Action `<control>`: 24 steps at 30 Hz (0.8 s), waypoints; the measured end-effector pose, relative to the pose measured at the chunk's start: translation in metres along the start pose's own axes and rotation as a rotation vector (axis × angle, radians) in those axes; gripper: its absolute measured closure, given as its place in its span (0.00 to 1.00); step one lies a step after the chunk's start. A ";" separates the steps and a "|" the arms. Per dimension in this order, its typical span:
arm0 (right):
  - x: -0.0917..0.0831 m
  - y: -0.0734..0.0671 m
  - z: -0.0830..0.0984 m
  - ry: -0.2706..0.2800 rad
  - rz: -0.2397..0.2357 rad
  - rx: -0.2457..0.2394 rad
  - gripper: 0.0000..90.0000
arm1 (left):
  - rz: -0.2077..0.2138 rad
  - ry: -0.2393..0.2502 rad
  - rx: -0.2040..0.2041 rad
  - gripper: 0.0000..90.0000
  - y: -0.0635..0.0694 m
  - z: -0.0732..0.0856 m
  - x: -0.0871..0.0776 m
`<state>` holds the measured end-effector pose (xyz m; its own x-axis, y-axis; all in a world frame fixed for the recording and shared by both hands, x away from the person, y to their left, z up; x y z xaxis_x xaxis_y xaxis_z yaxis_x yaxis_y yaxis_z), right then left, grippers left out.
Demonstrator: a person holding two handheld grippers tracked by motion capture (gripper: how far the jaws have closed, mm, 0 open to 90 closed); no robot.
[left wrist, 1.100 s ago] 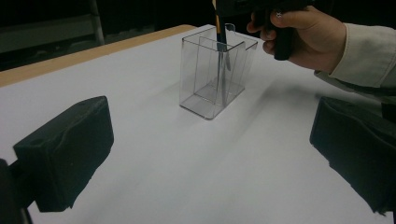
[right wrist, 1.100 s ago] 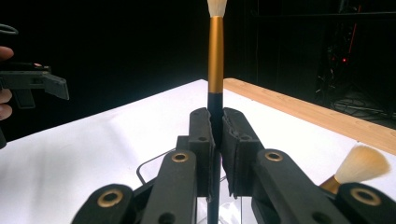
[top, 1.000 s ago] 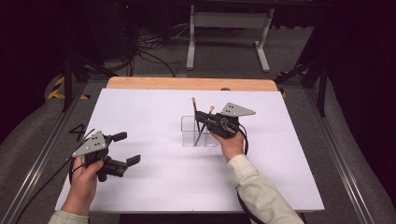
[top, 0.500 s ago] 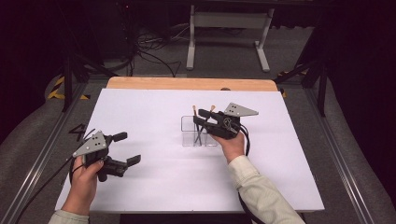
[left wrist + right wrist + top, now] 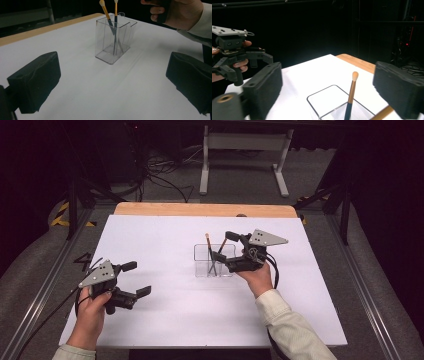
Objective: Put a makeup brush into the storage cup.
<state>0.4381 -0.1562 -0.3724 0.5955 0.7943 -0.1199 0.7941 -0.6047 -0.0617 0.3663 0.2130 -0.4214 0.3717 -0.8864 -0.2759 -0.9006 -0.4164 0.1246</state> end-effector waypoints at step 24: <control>-0.071 0.014 -0.011 -0.026 0.085 -0.034 0.00 | 0.000 0.007 -0.004 0.01 0.001 0.000 -0.002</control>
<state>0.4082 -0.2208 -0.3539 0.6580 0.7381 -0.1489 0.7447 -0.6672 -0.0162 0.3647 0.2145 -0.4204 0.3730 -0.8880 -0.2689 -0.8998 -0.4169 0.1288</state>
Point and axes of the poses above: each handheld gripper's, and its own axes: x roughly forward along the jaws, z roughly out of its underside, y roughly to its right, the point moved 3 cm from there along x, roughly forward along the jaws, and after that the axes turned 8 degrees about z, right-handed, at the moved point
